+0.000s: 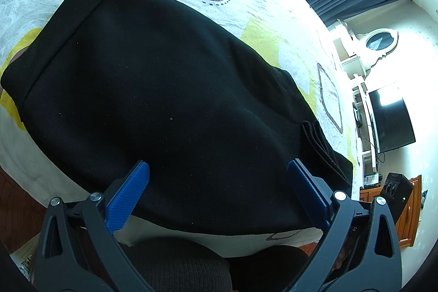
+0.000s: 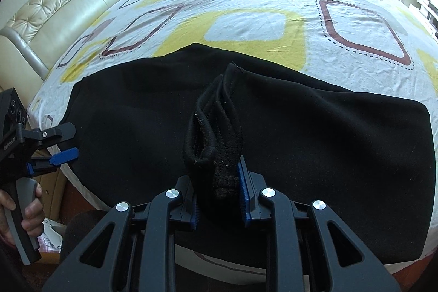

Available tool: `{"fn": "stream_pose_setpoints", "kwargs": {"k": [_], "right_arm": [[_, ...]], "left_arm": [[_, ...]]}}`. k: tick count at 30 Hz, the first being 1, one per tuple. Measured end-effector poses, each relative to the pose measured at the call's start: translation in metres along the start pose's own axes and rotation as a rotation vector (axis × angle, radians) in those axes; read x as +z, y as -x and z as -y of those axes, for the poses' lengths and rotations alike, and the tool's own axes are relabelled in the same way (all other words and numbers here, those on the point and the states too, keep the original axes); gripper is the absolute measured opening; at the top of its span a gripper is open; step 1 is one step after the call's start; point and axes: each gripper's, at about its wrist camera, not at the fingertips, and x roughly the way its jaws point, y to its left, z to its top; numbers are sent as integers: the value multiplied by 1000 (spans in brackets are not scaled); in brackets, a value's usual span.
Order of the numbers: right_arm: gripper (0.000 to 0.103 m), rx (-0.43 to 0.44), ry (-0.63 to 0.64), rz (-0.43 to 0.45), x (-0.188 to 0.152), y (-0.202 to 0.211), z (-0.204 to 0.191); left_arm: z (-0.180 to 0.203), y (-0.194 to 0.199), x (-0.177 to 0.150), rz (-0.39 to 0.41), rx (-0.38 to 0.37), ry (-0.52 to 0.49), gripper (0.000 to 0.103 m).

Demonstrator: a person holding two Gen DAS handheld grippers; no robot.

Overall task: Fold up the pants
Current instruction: 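Lay the cuff onto the folded pants and open the right gripper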

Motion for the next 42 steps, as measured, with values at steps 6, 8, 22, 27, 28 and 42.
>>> {"fn": "stream_pose_setpoints", "kwargs": {"k": [6,8,22,27,28,42], "right_arm": [[29,-61,52,0,-4,-3,-13],[32,-70,67,-1,-6,-4,-17],[56,-9,117,9,-20,1,-45],[59,121,149,-9,-17,17,-46],[59,168,135,-10,-13,25,-38],[67,296,-566,56,0,53,276]], "left_arm": [[0,-1,0,-1,3,-3,100],[0,-1,0,-1,2,-3,100],[1,-2,0,-2,4,-6,100],[1,-3,-2,-4,2,-10,100],[1,-4,-1,-5,1,-9,100],[5,-7,1,-3,28,-47,100]]}}
